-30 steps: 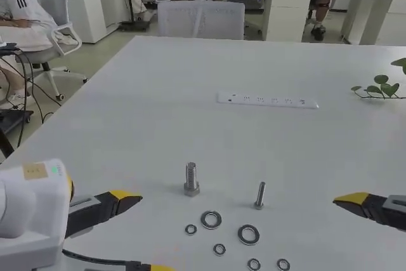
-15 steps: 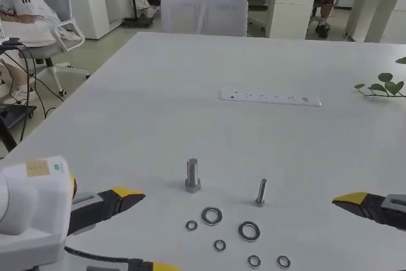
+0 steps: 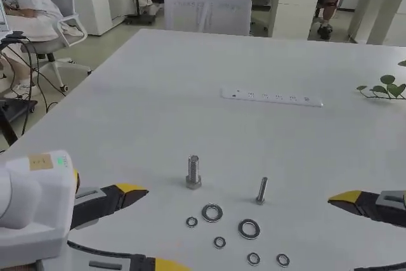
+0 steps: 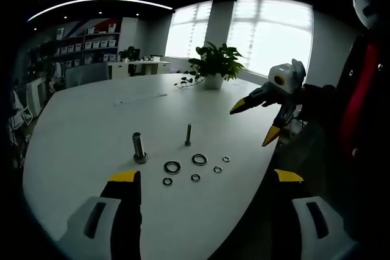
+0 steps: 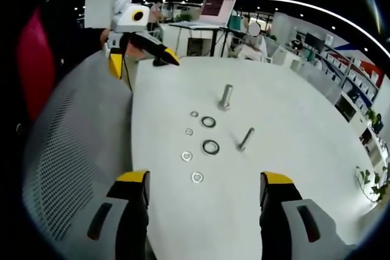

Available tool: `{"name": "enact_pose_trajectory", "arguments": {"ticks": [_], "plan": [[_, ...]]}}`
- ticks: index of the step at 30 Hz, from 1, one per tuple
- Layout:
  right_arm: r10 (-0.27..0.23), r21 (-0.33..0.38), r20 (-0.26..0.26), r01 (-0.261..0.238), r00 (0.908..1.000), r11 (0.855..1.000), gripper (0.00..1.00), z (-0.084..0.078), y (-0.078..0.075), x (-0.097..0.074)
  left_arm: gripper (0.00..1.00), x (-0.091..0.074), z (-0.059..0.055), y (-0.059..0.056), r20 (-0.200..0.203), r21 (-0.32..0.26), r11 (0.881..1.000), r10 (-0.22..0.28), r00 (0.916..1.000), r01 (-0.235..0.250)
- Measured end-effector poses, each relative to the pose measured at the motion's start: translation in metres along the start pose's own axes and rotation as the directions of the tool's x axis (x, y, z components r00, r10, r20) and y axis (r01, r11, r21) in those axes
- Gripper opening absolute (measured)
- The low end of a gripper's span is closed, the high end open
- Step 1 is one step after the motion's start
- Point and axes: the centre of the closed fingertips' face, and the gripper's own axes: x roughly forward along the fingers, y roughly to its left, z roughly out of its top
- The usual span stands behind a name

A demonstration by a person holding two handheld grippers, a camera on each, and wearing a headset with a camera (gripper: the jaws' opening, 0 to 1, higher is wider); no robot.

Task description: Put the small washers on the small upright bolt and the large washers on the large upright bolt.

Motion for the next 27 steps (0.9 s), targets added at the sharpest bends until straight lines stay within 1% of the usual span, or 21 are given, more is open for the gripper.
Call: {"name": "enact_pose_trajectory", "arguments": {"ticks": [4, 7, 9, 14, 16, 19, 23, 26, 27], "plan": [[0.012, -0.037, -0.034, -0.014, 0.9994, 0.999, 0.74, -0.001, -0.003, 0.003, 0.88, 0.0, -0.001, -0.001, 0.001, 0.003, 1.0, 0.0, 1.0, 0.0], [0.03, -0.046, -0.05, -0.032, 0.9983, 0.998, 0.71, 0.001, -0.006, 0.007, 0.88, -0.001, -0.001, -0.001, 0.002, 0.003, 1.0, 0.0, 1.0, 0.0], [0.048, -0.062, -0.071, -0.052, 0.9964, 0.997, 0.7, 0.003, -0.006, 0.009, 0.88, 0.0, -0.002, -0.001, 0.001, 0.007, 1.0, 0.0, 1.0, 0.0], [0.074, -0.088, -0.1, -0.083, 0.9922, 0.993, 0.66, 0.008, -0.008, 0.015, 0.88, -0.001, -0.003, -0.002, -0.004, 0.014, 1.0, 0.0, 1.0, 0.0], [0.082, -0.109, -0.13, -0.097, 0.9881, 0.989, 0.66, 0.01, -0.009, 0.018, 0.88, -0.001, -0.003, -0.002, -0.003, 0.016, 1.0, 0.001, 1.0, -0.001], [0.094, -0.118, -0.158, -0.113, 0.983, 0.987, 0.65, 0.013, -0.011, 0.023, 0.87, -0.001, -0.003, -0.001, -0.002, 0.015, 1.0, 0.003, 1.0, -0.002], [0.116, -0.156, -0.2, -0.149, 0.9729, 0.976, 0.61, 0.017, -0.011, 0.03, 0.87, -0.001, -0.004, -0.002, -0.004, 0.016, 1.0, 0.003, 1.0, -0.003], [0.125, -0.179, -0.218, -0.166, 0.9678, 0.97, 0.58, 0.023, -0.013, 0.036, 0.87, -0.001, -0.004, -0.001, -0.004, 0.016, 1.0, 0.004, 1.0, -0.004], [0.13, -0.184, -0.23, -0.174, 0.9646, 0.967, 0.57, 0.025, -0.014, 0.039, 0.87, -0.001, -0.004, -0.001, -0.004, 0.016, 1.0, 0.005, 1.0, -0.005]]}}
